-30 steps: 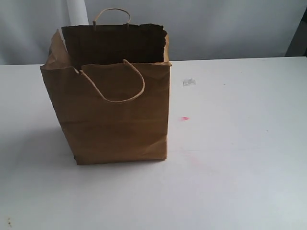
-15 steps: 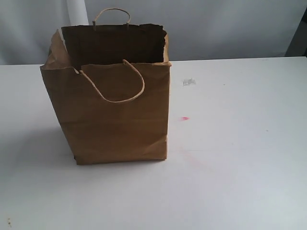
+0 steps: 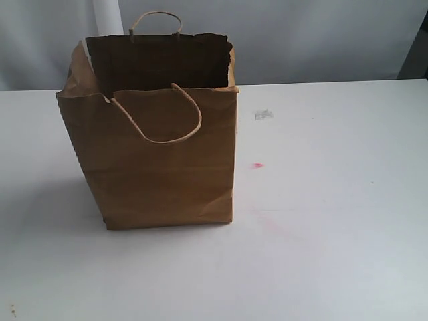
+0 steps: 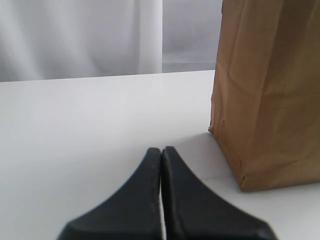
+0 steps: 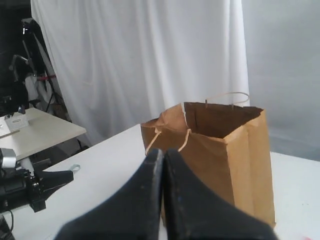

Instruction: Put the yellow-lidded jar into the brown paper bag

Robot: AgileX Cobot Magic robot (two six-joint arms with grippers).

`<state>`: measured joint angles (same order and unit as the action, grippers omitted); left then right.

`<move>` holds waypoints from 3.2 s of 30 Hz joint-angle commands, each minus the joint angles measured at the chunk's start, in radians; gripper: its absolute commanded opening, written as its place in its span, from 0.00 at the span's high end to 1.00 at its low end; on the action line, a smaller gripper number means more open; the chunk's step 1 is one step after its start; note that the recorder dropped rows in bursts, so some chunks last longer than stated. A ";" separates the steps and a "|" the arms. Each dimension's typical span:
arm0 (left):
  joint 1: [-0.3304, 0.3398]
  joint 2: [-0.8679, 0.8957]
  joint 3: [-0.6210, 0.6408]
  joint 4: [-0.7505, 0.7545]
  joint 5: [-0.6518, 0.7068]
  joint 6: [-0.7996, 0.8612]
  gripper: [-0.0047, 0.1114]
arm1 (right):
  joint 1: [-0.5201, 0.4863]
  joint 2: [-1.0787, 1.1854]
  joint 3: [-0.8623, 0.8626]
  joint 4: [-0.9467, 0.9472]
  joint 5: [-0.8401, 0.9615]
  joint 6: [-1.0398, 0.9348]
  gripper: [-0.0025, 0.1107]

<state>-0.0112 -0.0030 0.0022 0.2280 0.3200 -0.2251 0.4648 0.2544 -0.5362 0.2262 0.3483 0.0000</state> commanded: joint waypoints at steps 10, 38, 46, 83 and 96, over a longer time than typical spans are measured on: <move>-0.005 0.003 -0.002 -0.004 -0.009 -0.004 0.95 | 0.002 -0.005 0.068 0.001 -0.024 0.000 0.98; -0.005 0.003 -0.002 -0.004 -0.009 -0.004 0.95 | -0.361 -0.254 0.507 -0.106 -0.276 -0.139 0.98; -0.005 0.003 -0.002 -0.004 -0.009 -0.004 0.95 | -0.490 -0.254 0.536 -0.103 -0.274 -0.134 0.98; -0.005 0.003 -0.002 -0.004 -0.009 -0.004 0.95 | -0.488 -0.254 0.536 -0.155 -0.192 -0.141 0.98; -0.005 0.003 -0.002 -0.004 -0.009 -0.004 0.95 | -0.488 -0.254 0.536 -0.155 -0.192 -0.141 0.98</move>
<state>-0.0112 -0.0030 0.0022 0.2280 0.3200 -0.2251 -0.0167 0.0055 -0.0034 0.0787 0.1514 -0.1372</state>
